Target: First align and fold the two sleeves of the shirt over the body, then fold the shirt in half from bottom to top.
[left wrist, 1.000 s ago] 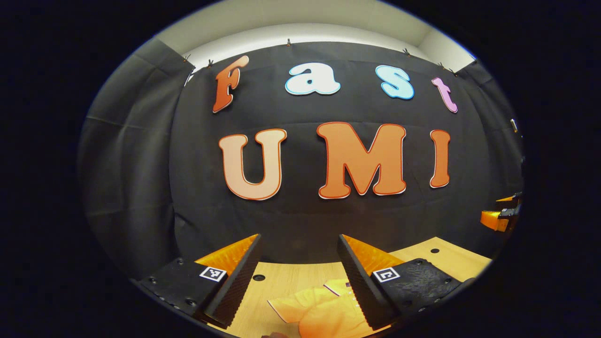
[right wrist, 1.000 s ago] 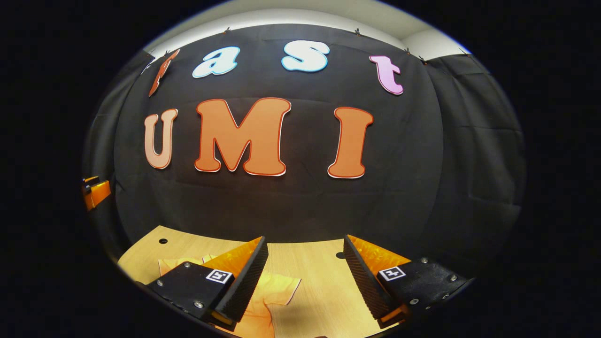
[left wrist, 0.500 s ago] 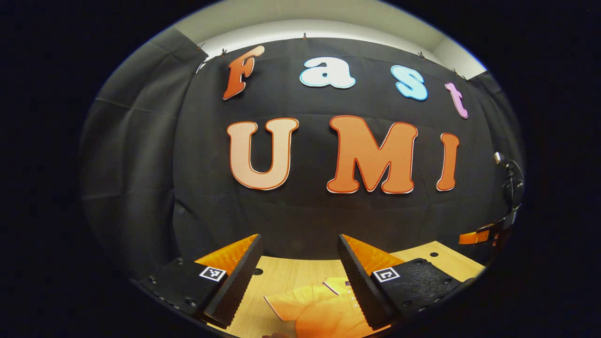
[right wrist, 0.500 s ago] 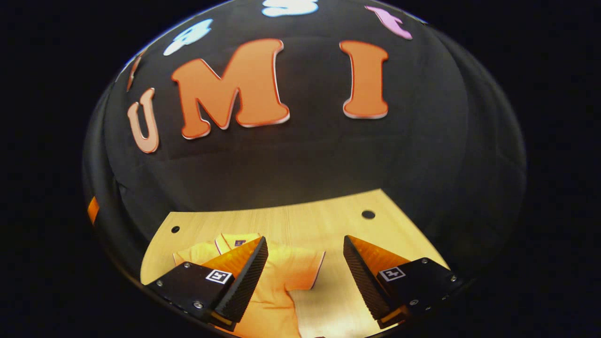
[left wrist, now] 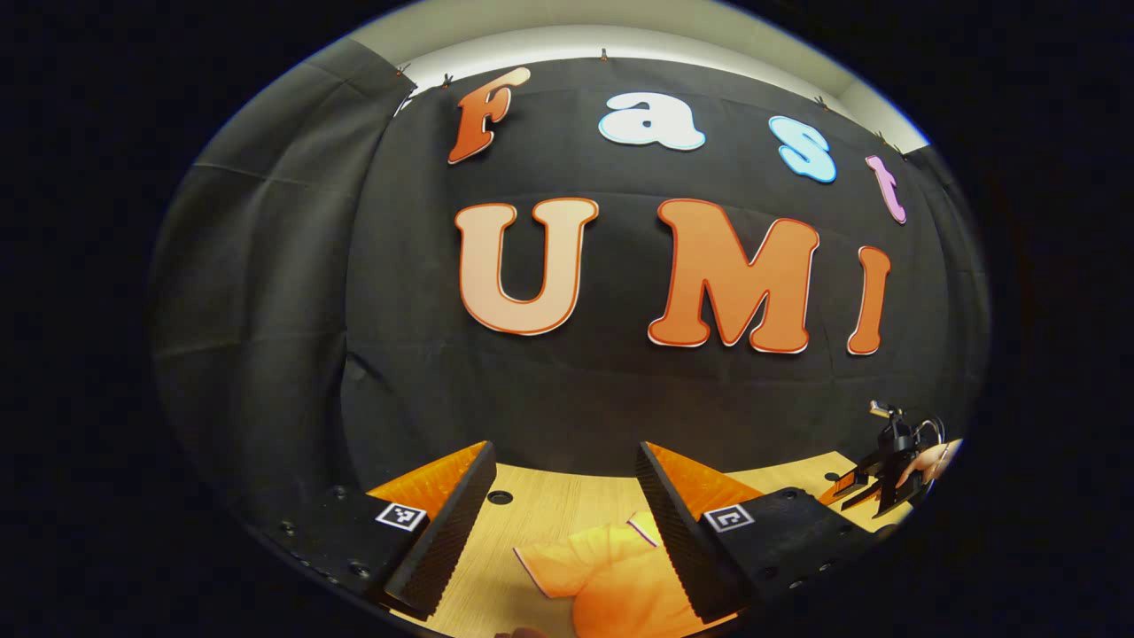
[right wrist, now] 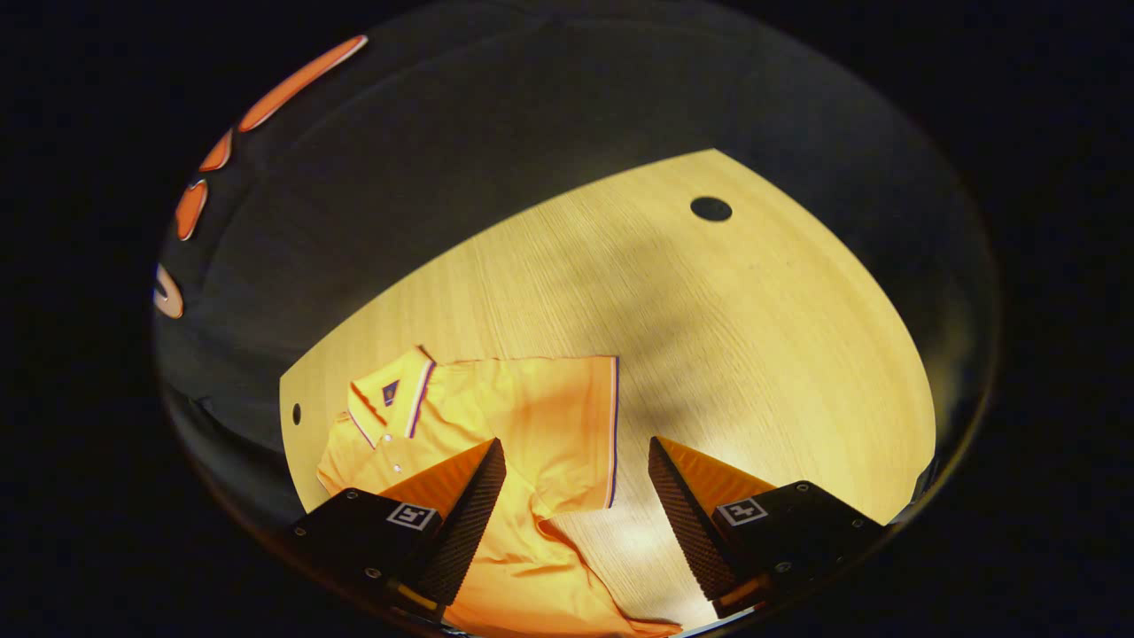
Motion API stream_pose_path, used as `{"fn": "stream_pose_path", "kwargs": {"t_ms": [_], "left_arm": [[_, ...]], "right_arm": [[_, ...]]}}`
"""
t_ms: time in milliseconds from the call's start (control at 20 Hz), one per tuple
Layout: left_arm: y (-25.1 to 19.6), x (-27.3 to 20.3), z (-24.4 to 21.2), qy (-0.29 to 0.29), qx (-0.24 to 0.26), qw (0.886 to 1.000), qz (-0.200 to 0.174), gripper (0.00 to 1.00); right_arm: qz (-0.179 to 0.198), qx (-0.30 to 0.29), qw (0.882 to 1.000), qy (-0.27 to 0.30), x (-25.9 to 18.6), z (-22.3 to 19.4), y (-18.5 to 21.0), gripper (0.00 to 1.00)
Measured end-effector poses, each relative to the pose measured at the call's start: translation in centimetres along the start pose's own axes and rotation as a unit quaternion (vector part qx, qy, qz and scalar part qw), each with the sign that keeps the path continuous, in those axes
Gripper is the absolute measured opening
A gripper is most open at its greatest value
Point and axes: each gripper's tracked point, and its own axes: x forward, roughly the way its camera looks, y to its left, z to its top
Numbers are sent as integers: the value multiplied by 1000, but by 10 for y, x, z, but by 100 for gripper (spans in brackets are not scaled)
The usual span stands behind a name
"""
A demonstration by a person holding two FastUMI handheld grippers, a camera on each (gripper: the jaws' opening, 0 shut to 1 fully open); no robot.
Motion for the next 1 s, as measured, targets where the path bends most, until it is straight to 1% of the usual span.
{"fn": "stream_pose_path", "kwargs": {"t_ms": [100, 200, 300, 650, 700, 750, 800, 850, 900, 950, 1000], "left_arm": [[12, -1, -13, 16, 1, 1000, 8, 98], [25, 1, -23, 32, 3, 999, 22, 97], [35, 2, -29, 42, 1, 999, 31, 98], [54, 7, -46, 67, -4, 997, 49, 98], [54, 7, -50, 70, -5, 996, 48, 98], [53, 8, -52, 74, -5, 996, 48, 98], [53, 7, -52, 76, -3, 996, 47, 98], [54, 6, -50, 76, 0, 996, 46, 98], [54, 6, -50, 74, 4, 996, 47, 98], [55, 6, -48, 71, 8, 996, 48, 98], [55, 6, -48, 69, 10, 996, 48, 98]], "right_arm": [[-25, -2, 999, 24, 25, -7, -6, 99], [-42, -3, 998, 44, 41, -14, -11, 99], [-61, -7, 997, 49, 52, -15, -17, 99], [-75, -16, 996, 54, 69, -19, -16, 99], [-79, -19, 995, 54, 71, -19, -18, 96], [-80, -21, 995, 58, 72, -20, -18, 85], [-79, -23, 995, 61, 74, -24, -16, 84], [-87, -29, 994, 64, 74, -27, -16, 80], [-93, -31, 994, 54, 78, -23, -16, 67], [-99, -33, 993, 53, 78, -24, -19, 68], [-101, -30, 993, 53, 77, -22, -19, 67]]}}
